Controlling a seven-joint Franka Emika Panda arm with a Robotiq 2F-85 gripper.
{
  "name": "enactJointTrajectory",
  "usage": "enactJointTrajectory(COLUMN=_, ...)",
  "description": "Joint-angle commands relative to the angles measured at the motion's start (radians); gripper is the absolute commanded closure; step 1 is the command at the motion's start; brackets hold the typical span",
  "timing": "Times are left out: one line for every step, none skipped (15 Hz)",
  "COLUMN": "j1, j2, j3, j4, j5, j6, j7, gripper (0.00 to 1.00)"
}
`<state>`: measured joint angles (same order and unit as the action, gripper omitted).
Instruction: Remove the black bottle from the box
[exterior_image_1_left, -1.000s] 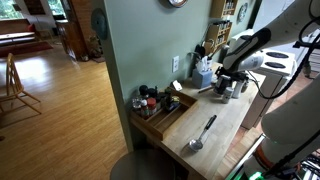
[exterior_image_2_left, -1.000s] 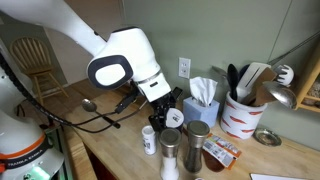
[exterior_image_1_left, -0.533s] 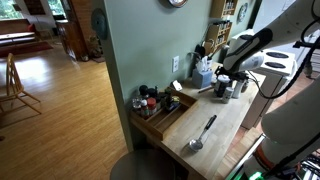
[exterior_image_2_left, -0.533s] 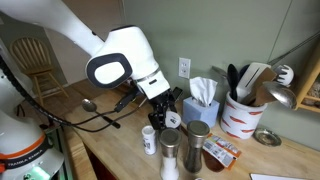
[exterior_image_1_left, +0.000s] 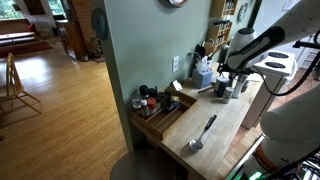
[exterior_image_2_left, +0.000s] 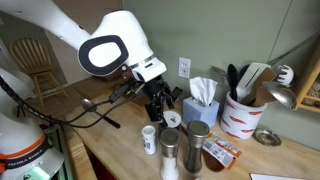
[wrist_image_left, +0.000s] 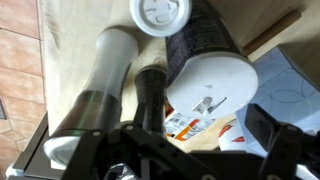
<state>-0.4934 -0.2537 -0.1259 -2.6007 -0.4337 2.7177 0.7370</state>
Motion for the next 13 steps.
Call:
enactJointTrajectory(j1=0.012, j2=-0.154, j3=0.020, j4=-0.029, j5=-0.010, j6=-0.260, j7=-0.063, gripper=0.00)
enactJointTrajectory(j1=0.036, j2=-0.184, j3=0.007, j4=-0.031, j5=0.033, j6=-0.339, j7=-0.127, gripper=0.00)
enactJointTrajectory(j1=0.052, j2=-0.223, j3=0.000, j4=-0.026, j5=0.062, j6=-0.425, j7=-0.174, gripper=0.00)
enactJointTrajectory(j1=0.070, j2=-0.258, j3=-0.010, j4=-0.015, j5=0.097, j6=-0.511, j7=-0.236, gripper=0.00)
enactJointTrajectory(j1=0.077, j2=-0.289, j3=-0.018, j4=0.004, j5=0.124, j6=-0.593, j7=-0.289, gripper=0.00)
enactJointTrajectory(j1=0.082, j2=-0.319, j3=-0.021, j4=0.024, j5=0.151, j6=-0.678, j7=-0.336, gripper=0.00)
enactJointTrajectory(j1=0.088, j2=-0.343, j3=-0.034, j4=0.044, j5=0.172, j6=-0.748, j7=-0.389, gripper=0.00)
enactJointTrajectory(j1=0.102, j2=-0.372, j3=-0.062, j4=0.056, j5=0.206, j6=-0.775, j7=-0.458, gripper=0.00)
enactJointTrajectory(j1=0.075, j2=-0.310, j3=-0.016, j4=0.048, j5=0.149, j6=-0.704, j7=-0.349, gripper=0.00)
enactJointTrajectory(j1=0.076, j2=-0.327, j3=-0.021, j4=0.058, j5=0.155, j6=-0.721, j7=-0.367, gripper=0.00)
enactJointTrajectory(j1=0.075, j2=-0.335, j3=-0.021, j4=0.059, j5=0.154, j6=-0.721, j7=-0.366, gripper=0.00)
enactJointTrajectory(j1=0.075, j2=-0.335, j3=-0.021, j4=0.057, j5=0.154, j6=-0.721, j7=-0.366, gripper=0.00)
enactJointTrajectory(j1=0.076, j2=-0.331, j3=-0.020, j4=0.056, j5=0.154, j6=-0.720, j7=-0.365, gripper=0.00)
